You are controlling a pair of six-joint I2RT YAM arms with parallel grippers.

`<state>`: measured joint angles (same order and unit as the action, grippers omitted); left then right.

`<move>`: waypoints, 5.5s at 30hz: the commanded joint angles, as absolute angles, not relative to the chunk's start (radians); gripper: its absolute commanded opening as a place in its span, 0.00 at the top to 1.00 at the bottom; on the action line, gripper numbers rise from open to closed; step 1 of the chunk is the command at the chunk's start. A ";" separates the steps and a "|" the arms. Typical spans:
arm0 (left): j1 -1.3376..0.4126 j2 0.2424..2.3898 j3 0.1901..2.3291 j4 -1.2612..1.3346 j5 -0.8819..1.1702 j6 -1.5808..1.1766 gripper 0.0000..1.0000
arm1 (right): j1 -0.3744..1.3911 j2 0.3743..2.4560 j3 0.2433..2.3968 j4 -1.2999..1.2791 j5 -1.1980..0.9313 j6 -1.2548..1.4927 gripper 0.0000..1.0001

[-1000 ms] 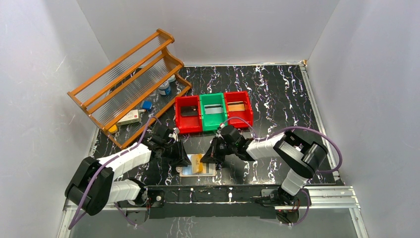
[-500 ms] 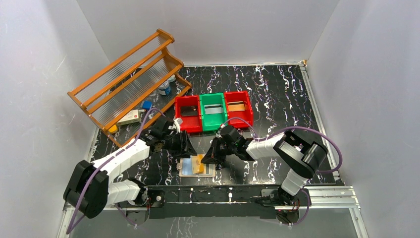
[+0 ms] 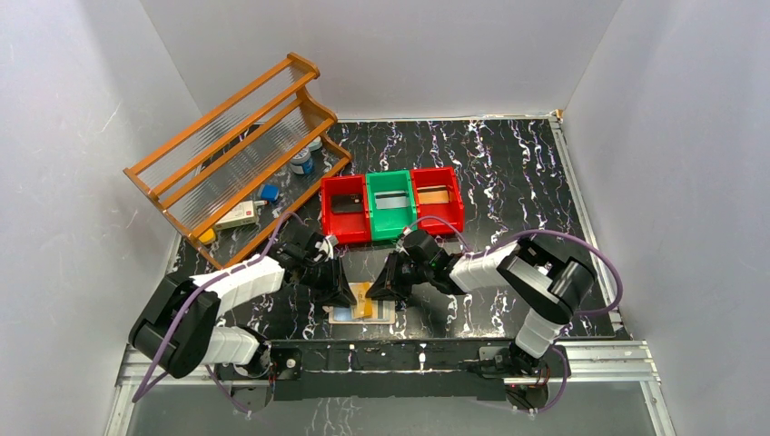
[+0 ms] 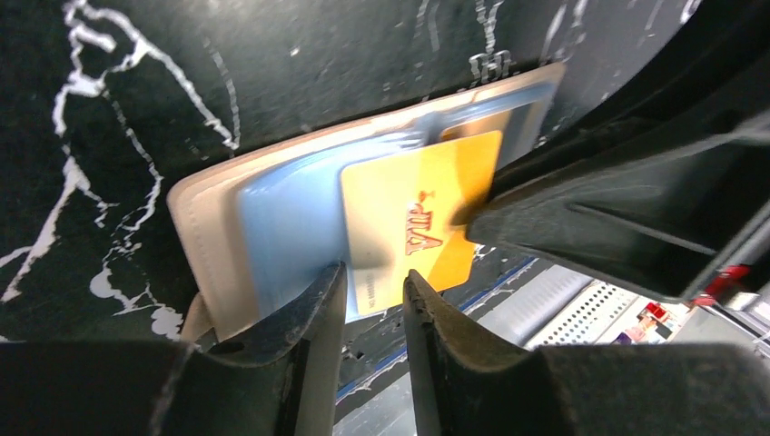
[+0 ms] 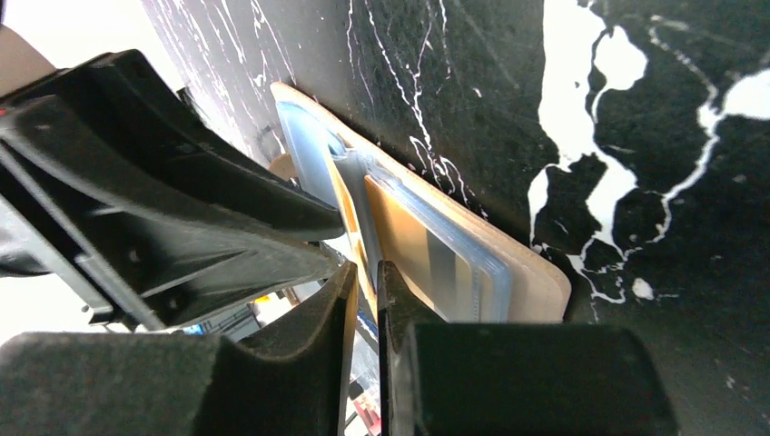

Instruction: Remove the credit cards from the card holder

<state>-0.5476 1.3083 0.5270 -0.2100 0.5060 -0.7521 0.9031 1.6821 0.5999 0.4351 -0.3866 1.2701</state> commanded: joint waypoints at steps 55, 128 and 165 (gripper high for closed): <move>-0.557 1.230 0.445 -0.181 0.471 -0.794 0.81 | 0.961 1.735 0.680 0.521 -0.353 1.296 0.87; -0.553 1.027 0.778 -0.513 0.027 -0.467 0.21 | 0.801 1.113 0.900 -0.238 0.496 0.155 1.00; -0.555 0.942 0.765 -0.484 -0.061 -0.341 0.02 | 0.565 1.583 1.078 -0.045 0.091 -0.690 1.00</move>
